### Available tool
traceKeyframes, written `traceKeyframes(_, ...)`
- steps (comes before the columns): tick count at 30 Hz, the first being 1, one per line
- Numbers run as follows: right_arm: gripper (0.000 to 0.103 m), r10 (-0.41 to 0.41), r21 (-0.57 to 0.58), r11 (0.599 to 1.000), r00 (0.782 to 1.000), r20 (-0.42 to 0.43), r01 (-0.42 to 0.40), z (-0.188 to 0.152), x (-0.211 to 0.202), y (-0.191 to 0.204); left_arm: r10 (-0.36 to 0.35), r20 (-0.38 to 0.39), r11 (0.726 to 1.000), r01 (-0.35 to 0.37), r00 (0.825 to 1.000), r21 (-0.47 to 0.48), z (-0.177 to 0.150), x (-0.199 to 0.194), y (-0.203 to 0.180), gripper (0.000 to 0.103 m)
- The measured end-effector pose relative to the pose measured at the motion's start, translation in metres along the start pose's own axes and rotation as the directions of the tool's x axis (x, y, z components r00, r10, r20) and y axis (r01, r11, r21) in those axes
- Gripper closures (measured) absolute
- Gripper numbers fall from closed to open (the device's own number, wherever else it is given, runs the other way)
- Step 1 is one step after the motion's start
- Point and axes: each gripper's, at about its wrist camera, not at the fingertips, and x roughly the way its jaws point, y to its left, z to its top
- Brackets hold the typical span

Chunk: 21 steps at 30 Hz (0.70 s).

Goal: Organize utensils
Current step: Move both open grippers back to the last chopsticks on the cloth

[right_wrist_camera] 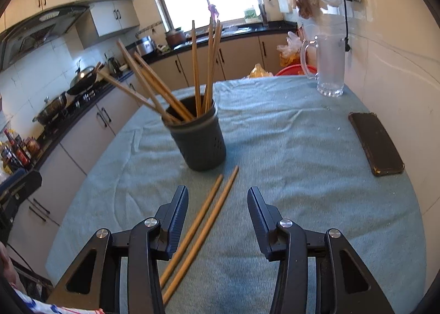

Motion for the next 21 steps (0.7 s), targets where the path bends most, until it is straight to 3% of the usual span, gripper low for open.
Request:
traceKeyframes(4,0.056,-0.015,-0.028,1.000,0.997,-0.076,0.013,-0.015,0.021,0.000,-0.013,-0.032,1.000,0.012,0.999,-0.020,-0.006,0.007,0.006,0.031)
traceKeyframes(6,0.073,-0.009,-0.018,1.000,0.993,-0.121,0.007,-0.022,0.033,-0.002,-0.024,-0.053,0.999,0.022,0.998,-0.030,-0.010,0.013,0.009,0.031)
traceKeyframes(7,0.074,-0.002,-0.012,1.000,0.990,-0.143,0.001,-0.025,0.038,-0.003,-0.023,-0.062,0.999,0.021,0.998,-0.031,-0.012,0.017,0.009,0.031)
traceKeyframes(17,0.074,-0.005,-0.057,0.998,0.981,-0.195,-0.006,-0.027,0.067,0.012,-0.060,-0.153,0.997,0.053,0.986,-0.050,-0.025,0.047,0.007,0.031)
traceKeyframes(21,0.075,-0.084,-0.106,0.992,0.969,-0.231,0.061,-0.028,0.083,0.021,-0.061,-0.173,0.998,0.055,0.983,-0.037,-0.029,0.055,0.002,0.031)
